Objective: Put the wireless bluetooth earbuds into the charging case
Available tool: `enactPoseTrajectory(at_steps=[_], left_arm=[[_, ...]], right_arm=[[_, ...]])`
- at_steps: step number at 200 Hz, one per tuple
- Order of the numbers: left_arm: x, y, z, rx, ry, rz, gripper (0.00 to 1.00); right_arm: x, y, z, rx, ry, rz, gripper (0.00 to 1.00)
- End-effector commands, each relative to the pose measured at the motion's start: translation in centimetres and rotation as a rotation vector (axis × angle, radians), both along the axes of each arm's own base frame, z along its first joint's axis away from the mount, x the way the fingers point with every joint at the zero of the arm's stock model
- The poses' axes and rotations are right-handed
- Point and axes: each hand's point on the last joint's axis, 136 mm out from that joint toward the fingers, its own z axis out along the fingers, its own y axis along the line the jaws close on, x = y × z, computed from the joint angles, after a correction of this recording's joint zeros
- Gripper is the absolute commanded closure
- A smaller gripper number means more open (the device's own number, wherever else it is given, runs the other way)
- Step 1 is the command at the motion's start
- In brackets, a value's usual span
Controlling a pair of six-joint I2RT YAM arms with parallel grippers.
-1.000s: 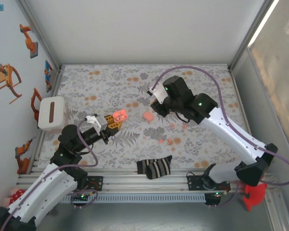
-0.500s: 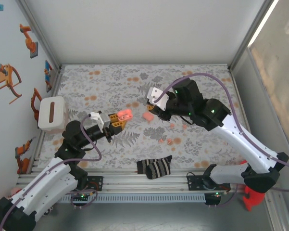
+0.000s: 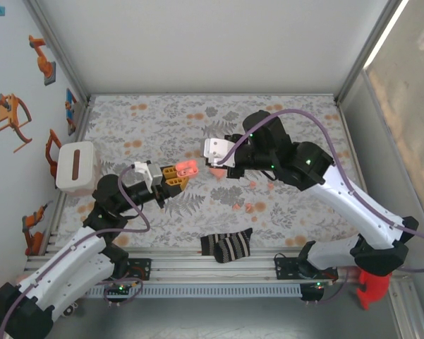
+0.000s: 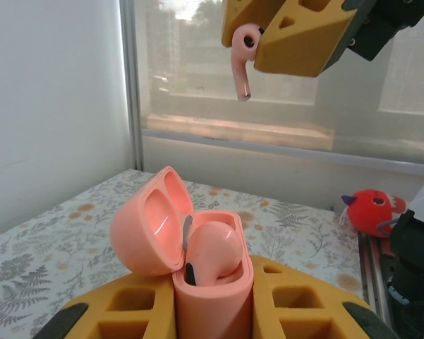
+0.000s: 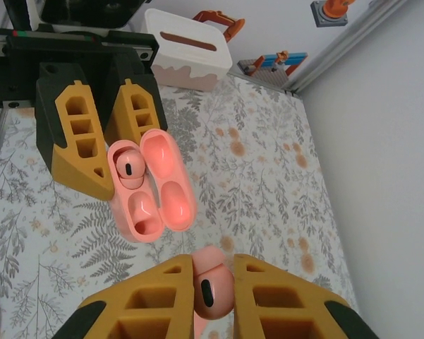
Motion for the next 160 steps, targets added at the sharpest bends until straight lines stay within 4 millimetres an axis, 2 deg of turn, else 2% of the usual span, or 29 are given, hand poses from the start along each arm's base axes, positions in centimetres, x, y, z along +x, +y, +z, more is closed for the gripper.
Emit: enactPoseTrajectory(at_steps=[1,66,160], left_arm=[[-1.0,-0.2,2.8,-0.049,-0.056,-0.052,1.00],[-1.4,-0.5,3.3,-0.054,-0.057,-0.087,1.00],[-1.5,-0.5,3.4,-0.057,-0.062,-0.088,1.00]], right_arm=[[-0.2,0.2,0.2,-0.037,-0.061,0.031,0.85],[0.0,1.4,-1.0,-0.083,-0.118,0.053,0.86],[-0.9,3.2,-1.5,-0.067,-0.112,0.111,0.86]])
